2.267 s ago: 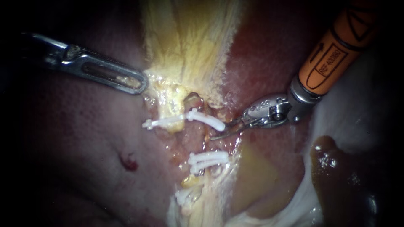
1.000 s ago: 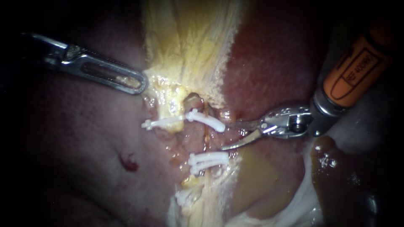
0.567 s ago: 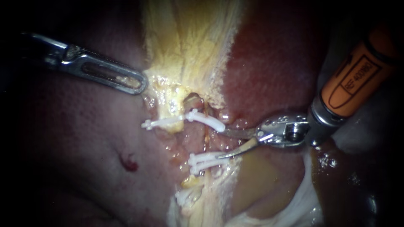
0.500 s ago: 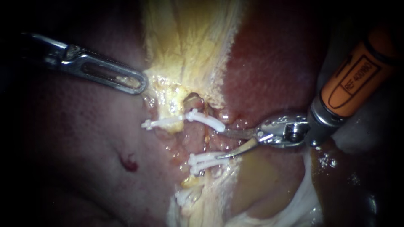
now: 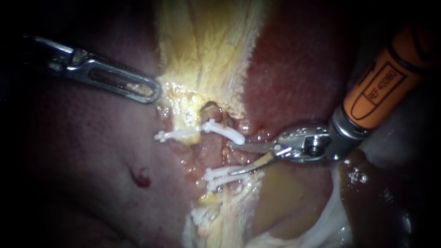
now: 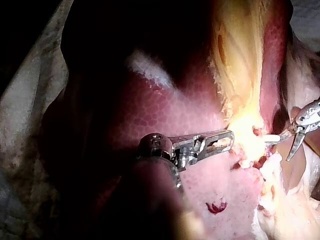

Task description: Go to the cutting position right tube

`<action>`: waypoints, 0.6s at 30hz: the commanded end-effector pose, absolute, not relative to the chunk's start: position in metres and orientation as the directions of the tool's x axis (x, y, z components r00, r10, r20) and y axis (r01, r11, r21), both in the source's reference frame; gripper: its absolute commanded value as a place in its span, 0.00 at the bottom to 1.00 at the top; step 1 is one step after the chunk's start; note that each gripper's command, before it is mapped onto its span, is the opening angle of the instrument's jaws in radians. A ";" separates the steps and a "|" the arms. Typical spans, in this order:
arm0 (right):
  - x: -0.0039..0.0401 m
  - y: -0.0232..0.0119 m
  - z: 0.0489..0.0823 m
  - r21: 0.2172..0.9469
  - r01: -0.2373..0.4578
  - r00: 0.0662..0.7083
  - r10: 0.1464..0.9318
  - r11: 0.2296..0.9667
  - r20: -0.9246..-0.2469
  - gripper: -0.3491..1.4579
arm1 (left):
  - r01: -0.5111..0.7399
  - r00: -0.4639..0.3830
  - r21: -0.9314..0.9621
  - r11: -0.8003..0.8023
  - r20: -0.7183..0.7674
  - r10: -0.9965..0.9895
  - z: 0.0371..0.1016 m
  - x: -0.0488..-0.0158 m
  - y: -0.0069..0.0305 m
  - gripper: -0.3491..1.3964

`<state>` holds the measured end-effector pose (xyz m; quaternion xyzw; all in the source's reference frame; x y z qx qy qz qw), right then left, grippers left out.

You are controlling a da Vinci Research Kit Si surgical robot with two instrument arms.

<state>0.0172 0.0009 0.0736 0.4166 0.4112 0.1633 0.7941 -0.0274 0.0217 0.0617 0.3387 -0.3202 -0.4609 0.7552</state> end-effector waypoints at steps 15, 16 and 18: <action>0.0189 0.0005 0.0749 0.797 0.076 0.616 0.601 0.599 -0.510 0.97 | 0.480 0.369 0.806 0.345 0.171 -0.913 0.0617 -0.0274 0.0216 0.00; 0.0192 0.0005 0.0750 0.797 0.076 0.613 0.602 0.599 -0.511 0.97 | 0.480 0.369 0.806 0.345 0.171 -0.913 0.0617 -0.0275 0.0216 0.00; 0.0196 0.0003 0.0752 0.798 0.079 0.610 0.604 0.597 -0.513 0.97 | 0.480 0.369 0.806 0.345 0.171 -0.913 0.0617 -0.0275 0.0216 0.00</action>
